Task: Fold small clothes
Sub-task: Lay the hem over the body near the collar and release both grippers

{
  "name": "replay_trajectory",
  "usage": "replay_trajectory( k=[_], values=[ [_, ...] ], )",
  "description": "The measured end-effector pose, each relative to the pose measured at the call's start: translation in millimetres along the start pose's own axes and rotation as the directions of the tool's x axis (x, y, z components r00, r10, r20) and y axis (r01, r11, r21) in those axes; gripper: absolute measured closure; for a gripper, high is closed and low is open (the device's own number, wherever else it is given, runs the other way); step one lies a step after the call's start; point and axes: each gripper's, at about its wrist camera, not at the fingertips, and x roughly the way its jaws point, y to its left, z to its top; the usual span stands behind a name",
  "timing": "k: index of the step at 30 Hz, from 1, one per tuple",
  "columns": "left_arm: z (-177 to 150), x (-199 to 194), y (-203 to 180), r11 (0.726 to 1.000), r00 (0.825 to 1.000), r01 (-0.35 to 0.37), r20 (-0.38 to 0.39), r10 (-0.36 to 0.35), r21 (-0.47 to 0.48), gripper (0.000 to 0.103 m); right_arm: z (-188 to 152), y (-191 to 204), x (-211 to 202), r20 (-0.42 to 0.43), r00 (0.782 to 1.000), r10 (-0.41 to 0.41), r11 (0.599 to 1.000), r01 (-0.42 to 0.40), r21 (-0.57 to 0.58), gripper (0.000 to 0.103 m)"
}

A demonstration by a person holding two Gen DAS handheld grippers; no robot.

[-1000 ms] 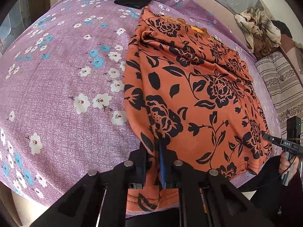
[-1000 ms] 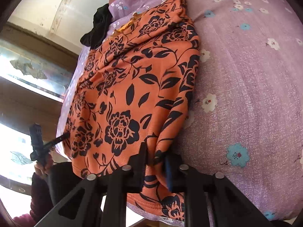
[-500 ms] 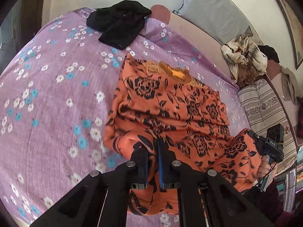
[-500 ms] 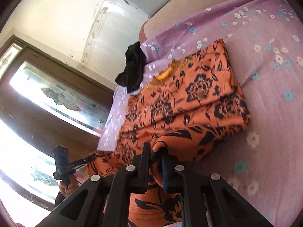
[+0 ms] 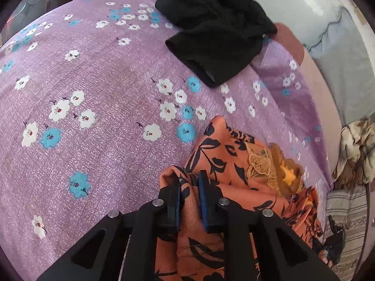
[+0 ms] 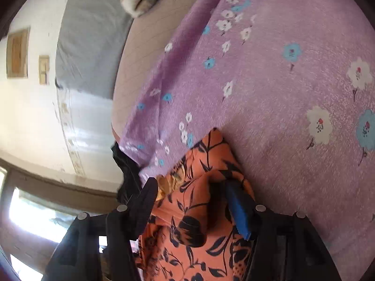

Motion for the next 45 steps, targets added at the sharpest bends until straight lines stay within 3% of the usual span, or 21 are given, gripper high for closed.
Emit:
replay_trajectory(
  k=[2, 3, 5, 6, 7, 8, 10, 12, 14, 16, 18, 20, 25, 26, 28, 30, 32, 35, 38, 43, 45],
  values=[
    [-7, -24, 1, 0.999, 0.995, 0.031, 0.091, -0.029, -0.017, 0.085, -1, 11, -5, 0.030, 0.999, -0.039, 0.997, 0.041, -0.060, 0.037],
    [-11, -42, 4, 0.999, 0.986, 0.038, 0.164, -0.031, -0.039, 0.080, -4, 21, -7, 0.029, 0.998, -0.049, 0.993, 0.051, -0.109, 0.037],
    [-20, -83, 10, 0.992, 0.952, 0.068, 0.303, -0.034, -0.102, 0.058, -11, 41, -14, 0.042, 0.998, -0.052, 0.980, 0.059, -0.190, 0.037],
    [-27, -103, 11, 0.987, 0.932, 0.074, 0.362, -0.018, -0.141, 0.042, -17, 51, -19, 0.054, 0.997, -0.048, 0.972, 0.059, -0.227, 0.037],
    [-37, -120, 8, 0.984, 0.916, 0.058, 0.402, 0.016, -0.171, 0.033, -24, 60, -24, 0.061, 0.997, -0.042, 0.963, 0.057, -0.265, 0.037],
    [-48, -132, 3, 0.985, 0.910, 0.020, 0.411, 0.053, -0.172, 0.032, -33, 71, -28, 0.062, 0.997, -0.044, 0.950, 0.061, -0.306, 0.037],
    [-67, -140, -20, 0.992, 0.922, -0.064, 0.374, 0.100, -0.107, 0.032, -55, 89, -32, 0.035, 0.996, -0.080, 0.910, 0.088, -0.405, 0.037],
    [-95, -133, -46, 0.993, 0.939, -0.121, 0.323, 0.115, 0.001, 0.032, -86, 105, -24, -0.010, 0.986, -0.164, 0.837, 0.134, -0.530, 0.037],
    [-121, -115, -66, 0.981, 0.960, -0.150, 0.256, 0.115, 0.124, 0.032, -121, 111, -14, -0.027, 0.968, -0.249, 0.749, 0.175, -0.639, 0.040],
    [-138, -92, -81, 0.968, 0.974, -0.151, 0.196, 0.111, 0.201, 0.032, -148, 111, -2, -0.048, 0.949, -0.312, 0.694, 0.194, -0.693, 0.047],
    [-145, -73, -87, 0.948, 0.973, -0.195, 0.174, 0.154, 0.251, 0.032, -164, 108, 16, -0.059, 0.920, -0.388, 0.643, 0.224, -0.732, 0.059],
    [-142, -58, -84, 0.937, 0.963, -0.248, 0.164, 0.212, 0.247, 0.032, -170, 105, 40, -0.043, 0.878, -0.476, 0.579, 0.277, -0.767, 0.063],
    [-127, -33, -69, 0.942, 0.957, -0.285, 0.109, 0.269, 0.175, 0.032, -136, 103, 107, 0.015, 0.802, -0.597, 0.530, 0.408, -0.744, 0.064],
    [-125, -32, -70, 0.940, 0.954, -0.294, 0.110, 0.278, 0.175, 0.032, -125, 105, 119, 0.022, 0.799, -0.601, 0.530, 0.418, -0.738, 0.064],
    [-123, -33, -71, 0.940, 0.955, -0.295, 0.094, 0.283, 0.169, 0.032, -105, 115, 141, 0.093, 0.780, -0.619, 0.489, 0.475, -0.732, 0.066],
    [-118, -32, -67, 0.951, 0.961, -0.274, 0.081, 0.264, 0.147, 0.031, -89, 124, 154, 0.155, 0.777, -0.610, 0.478, 0.517, -0.710, 0.066],
    [-112, -34, -62, 0.961, 0.967, -0.250, 0.078, 0.242, 0.119, 0.031, -81, 135, 152, 0.187, 0.792, -0.581, 0.504, 0.531, -0.682, 0.066],
    [-109, -44, -55, 0.979, 0.977, -0.198, 0.091, 0.193, 0.052, 0.031, -96, 147, 133, 0.150, 0.845, -0.514, 0.543, 0.456, -0.706, 0.066],
    [-107, -55, -47, 0.978, 0.971, -0.207, 0.123, 0.206, -0.008, 0.031, -133, 151, 118, 0.039, 0.862, -0.505, 0.528, 0.345, -0.776, 0.066],
    [-108, -65, -25, 0.973, 0.968, -0.216, 0.116, 0.224, -0.077, 0.031, -226, 148, 116, -0.199, 0.827, -0.526, 0.482, 0.097, -0.871, 0.066],
    [-110, -66, -20, 0.974, 0.969, -0.217, 0.105, 0.223, -0.071, 0.031, -257, 147, 127, -0.235, 0.808, -0.540, 0.452, 0.044, -0.891, 0.065]
  ],
)
